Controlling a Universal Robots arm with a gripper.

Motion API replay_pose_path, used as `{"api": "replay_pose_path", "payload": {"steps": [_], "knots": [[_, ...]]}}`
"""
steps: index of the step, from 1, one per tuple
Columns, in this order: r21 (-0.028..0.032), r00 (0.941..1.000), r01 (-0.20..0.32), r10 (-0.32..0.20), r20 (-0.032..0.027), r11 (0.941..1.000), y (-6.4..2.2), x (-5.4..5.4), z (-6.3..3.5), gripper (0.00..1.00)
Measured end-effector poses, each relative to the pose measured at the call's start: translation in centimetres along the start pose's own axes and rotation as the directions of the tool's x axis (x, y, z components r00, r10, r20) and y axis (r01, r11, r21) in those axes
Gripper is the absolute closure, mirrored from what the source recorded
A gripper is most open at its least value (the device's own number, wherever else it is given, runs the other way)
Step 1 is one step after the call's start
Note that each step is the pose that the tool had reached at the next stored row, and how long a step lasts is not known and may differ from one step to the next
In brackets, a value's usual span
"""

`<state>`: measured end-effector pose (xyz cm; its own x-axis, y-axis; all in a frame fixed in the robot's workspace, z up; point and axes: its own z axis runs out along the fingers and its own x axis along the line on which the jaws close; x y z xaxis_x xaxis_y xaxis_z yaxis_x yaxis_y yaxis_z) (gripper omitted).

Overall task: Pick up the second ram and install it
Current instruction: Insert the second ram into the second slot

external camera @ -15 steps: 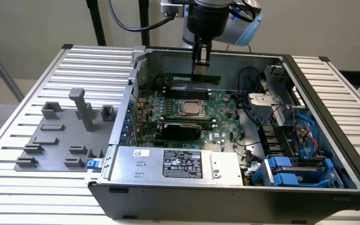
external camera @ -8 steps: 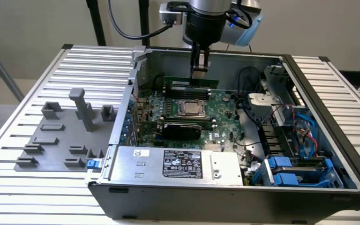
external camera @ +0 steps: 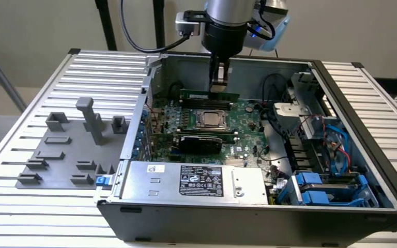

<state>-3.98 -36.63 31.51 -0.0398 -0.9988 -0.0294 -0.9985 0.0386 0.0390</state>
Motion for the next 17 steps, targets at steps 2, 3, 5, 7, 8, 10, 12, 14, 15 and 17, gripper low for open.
{"api": "replay_pose_path", "payload": {"steps": [2, 3, 5, 7, 8, 10, 12, 14, 15, 17], "knots": [[-0.0001, 1.0, 0.0, 0.0, -0.0001, 1.0, -0.02, 0.0, 0.36, 0.87], [0.0, 1.0, 0.0, 0.0, -0.0002, 1.0, -0.02, 0.0, 0.54, 0.87], [0.0, 1.0, 0.0, 0.0, -0.0001, 1.0, -0.04, 0.0, 0.91, 0.87], [0.0, 1.0, 0.0, 0.0, -0.0001, 1.0, -0.06, 0.0, 1.27, 0.87], [0.0, 1.0, 0.0, 0.0, -0.0001, 1.0, -0.07, 0.0, 1.45, 0.87], [0.0, 1.0, 0.0, 0.0, -0.0001, 1.0, -0.09, 0.1, 1.81, 0.87], [0.0, 1.0, 0.0, 0.0, -0.0001, 1.0, -0.11, 0.1, 2.17, 0.87], [0.0, 1.0, 0.0, 0.0, -0.0002, 1.0, -0.13, 0.1, 2.53, 0.87], [0.0, 1.0, 0.0, 0.0, 0.0, 1.0, -0.14, 0.1, 2.72, 0.87], [0.0, 1.0, 0.0, 0.0, -0.0001, 1.0, -0.15, 0.1, 3.08, 0.87]]}}
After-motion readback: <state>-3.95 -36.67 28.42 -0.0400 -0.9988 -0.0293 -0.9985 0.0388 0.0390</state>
